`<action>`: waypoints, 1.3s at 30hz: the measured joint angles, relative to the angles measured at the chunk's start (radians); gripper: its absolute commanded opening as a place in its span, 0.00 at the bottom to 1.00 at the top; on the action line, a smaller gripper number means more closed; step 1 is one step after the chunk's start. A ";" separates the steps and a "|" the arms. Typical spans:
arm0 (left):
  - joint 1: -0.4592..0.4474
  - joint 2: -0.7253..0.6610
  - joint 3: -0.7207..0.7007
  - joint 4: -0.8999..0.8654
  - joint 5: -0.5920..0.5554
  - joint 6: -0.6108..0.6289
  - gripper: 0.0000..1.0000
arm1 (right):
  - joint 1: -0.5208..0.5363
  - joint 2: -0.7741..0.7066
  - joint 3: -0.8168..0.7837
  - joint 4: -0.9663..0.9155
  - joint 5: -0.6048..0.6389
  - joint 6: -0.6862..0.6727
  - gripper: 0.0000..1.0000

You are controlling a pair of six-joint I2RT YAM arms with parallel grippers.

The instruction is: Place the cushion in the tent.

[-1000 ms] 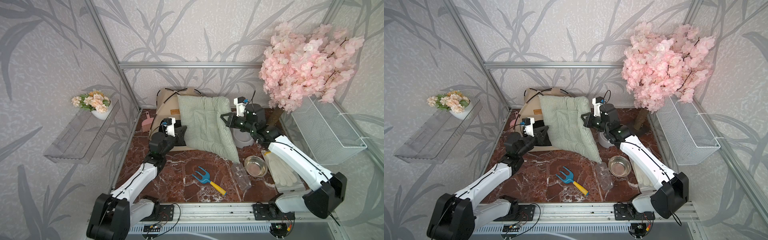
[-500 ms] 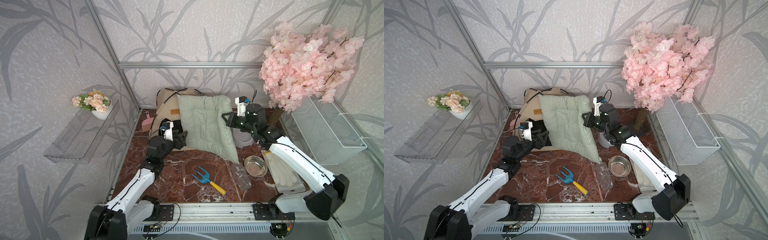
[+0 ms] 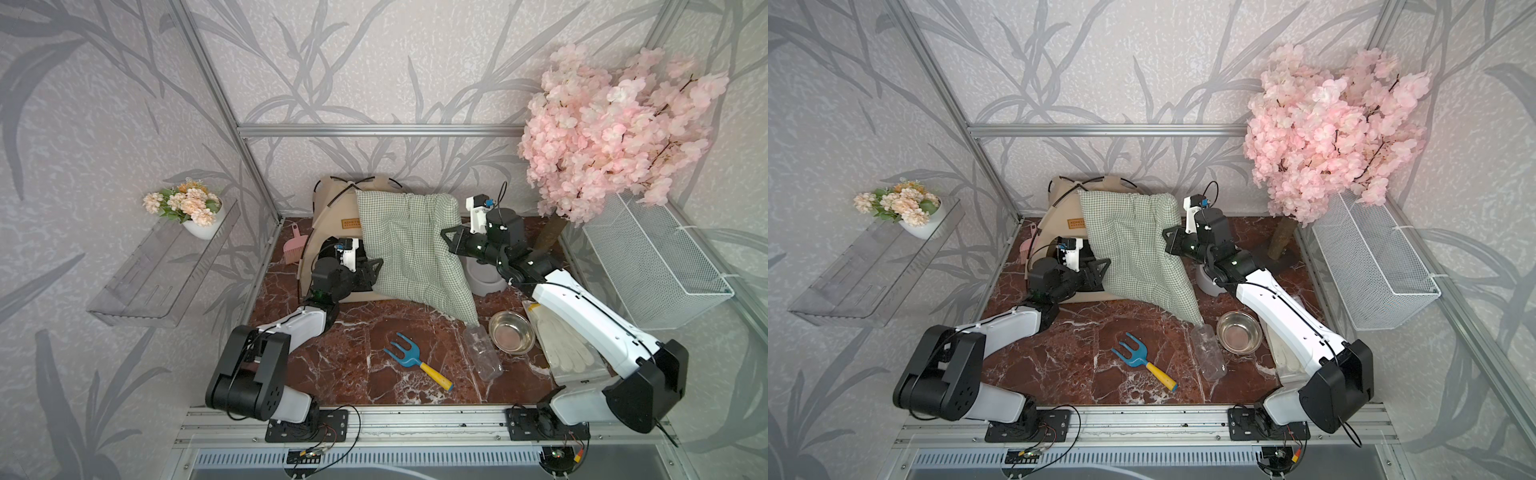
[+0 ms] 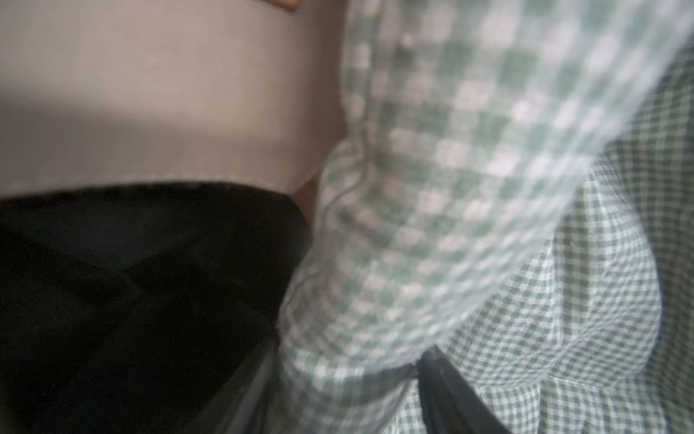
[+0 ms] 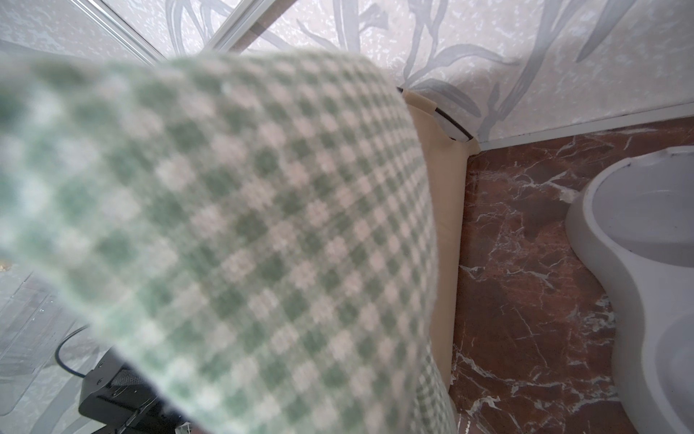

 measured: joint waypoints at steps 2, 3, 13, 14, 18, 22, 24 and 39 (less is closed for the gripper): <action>0.000 0.013 0.001 0.017 0.027 -0.011 0.15 | 0.000 0.003 0.000 0.000 -0.006 0.000 0.00; 0.000 0.011 0.001 0.016 0.038 -0.014 0.09 | 0.000 0.004 0.000 0.000 -0.008 0.000 0.00; -0.038 -0.351 0.090 -0.266 0.016 -0.020 0.00 | 0.005 -0.025 0.000 -0.009 -0.018 0.030 0.00; -0.050 -0.383 0.107 -0.304 0.014 -0.019 0.00 | 0.010 -0.037 0.000 -0.009 -0.017 0.041 0.00; -0.109 -0.457 0.177 -0.487 -0.001 -0.018 0.00 | 0.065 -0.082 -0.003 0.002 0.010 0.092 0.00; -0.154 -0.484 0.279 -0.747 -0.034 -0.029 0.00 | 0.130 -0.100 -0.036 0.052 0.048 0.167 0.00; -0.158 -0.487 0.344 -0.894 -0.063 -0.036 0.00 | 0.138 -0.097 -0.066 0.067 0.078 0.209 0.00; -0.155 -0.461 0.377 -1.410 -0.393 -0.069 0.00 | 0.125 0.092 -0.241 0.193 0.170 0.327 0.10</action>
